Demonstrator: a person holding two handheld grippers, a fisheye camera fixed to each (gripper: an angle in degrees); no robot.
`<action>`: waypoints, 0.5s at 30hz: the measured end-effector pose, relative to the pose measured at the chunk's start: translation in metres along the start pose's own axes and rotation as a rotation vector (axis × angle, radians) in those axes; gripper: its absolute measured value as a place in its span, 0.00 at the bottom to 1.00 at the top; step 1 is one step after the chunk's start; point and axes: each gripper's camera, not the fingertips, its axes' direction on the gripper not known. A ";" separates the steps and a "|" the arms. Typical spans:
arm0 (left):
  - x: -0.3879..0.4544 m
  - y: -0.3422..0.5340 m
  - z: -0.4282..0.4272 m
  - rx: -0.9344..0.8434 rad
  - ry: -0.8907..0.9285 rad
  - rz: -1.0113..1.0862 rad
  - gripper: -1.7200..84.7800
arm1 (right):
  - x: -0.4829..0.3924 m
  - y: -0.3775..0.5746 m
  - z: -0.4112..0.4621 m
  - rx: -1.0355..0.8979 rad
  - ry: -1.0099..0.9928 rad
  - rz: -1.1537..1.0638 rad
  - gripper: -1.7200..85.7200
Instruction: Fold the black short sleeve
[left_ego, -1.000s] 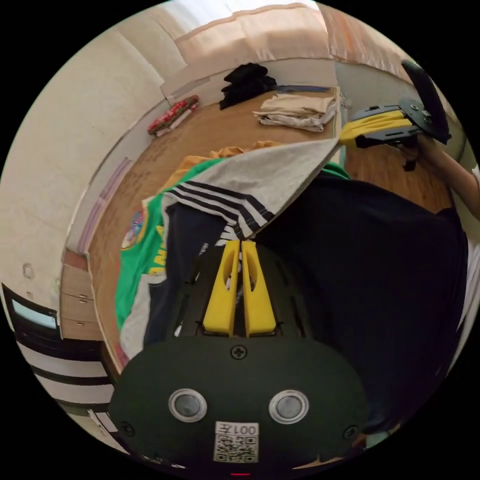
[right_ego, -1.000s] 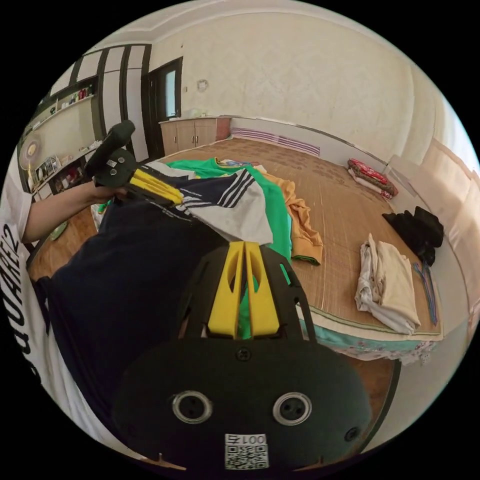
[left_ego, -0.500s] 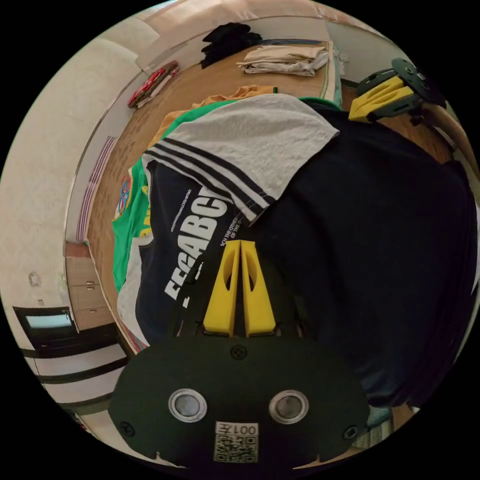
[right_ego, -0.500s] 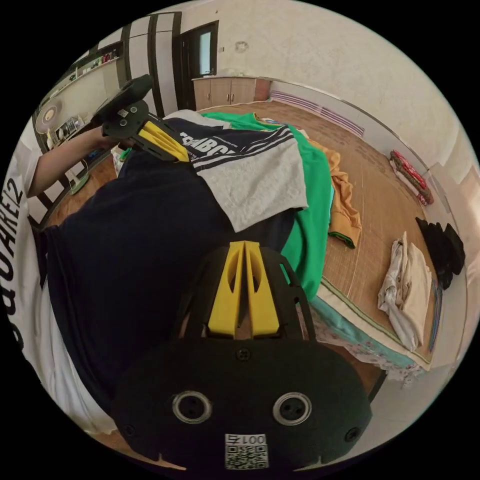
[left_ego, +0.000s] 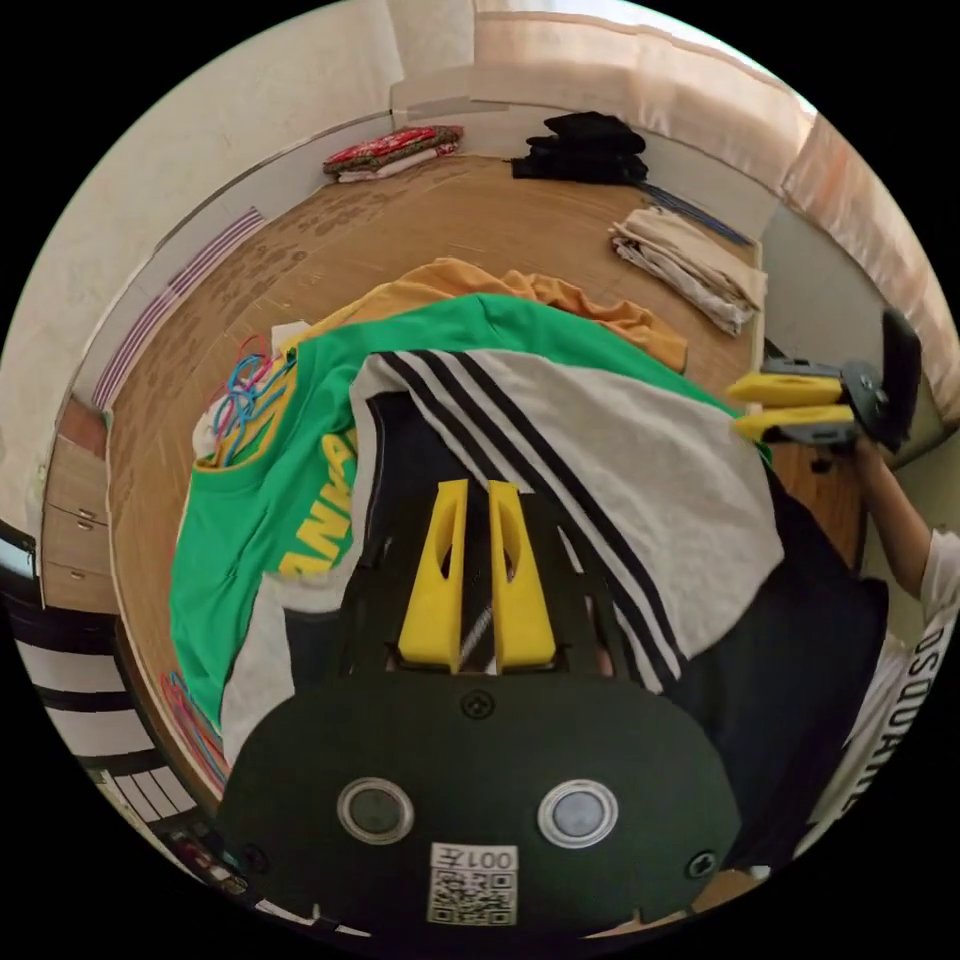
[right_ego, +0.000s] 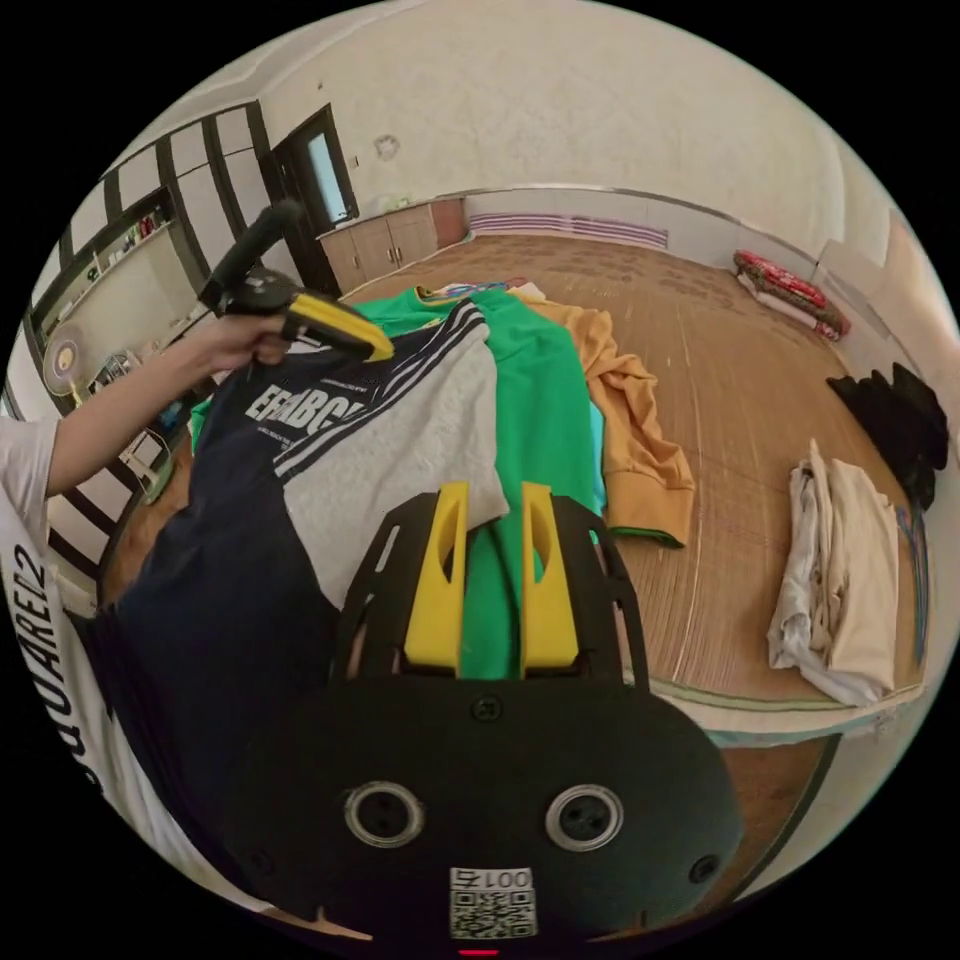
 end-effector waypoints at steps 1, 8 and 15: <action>-0.011 -0.016 0.010 -0.020 -0.013 -0.010 0.05 | 0.001 -0.003 0.008 -0.017 0.013 -0.009 0.09; -0.078 -0.064 0.034 -0.026 0.146 -0.032 0.08 | 0.008 -0.002 0.018 -0.052 -0.027 -0.034 0.07; -0.120 -0.068 0.015 -0.019 0.178 0.038 0.07 | 0.017 -0.003 0.014 -0.042 -0.057 -0.050 0.09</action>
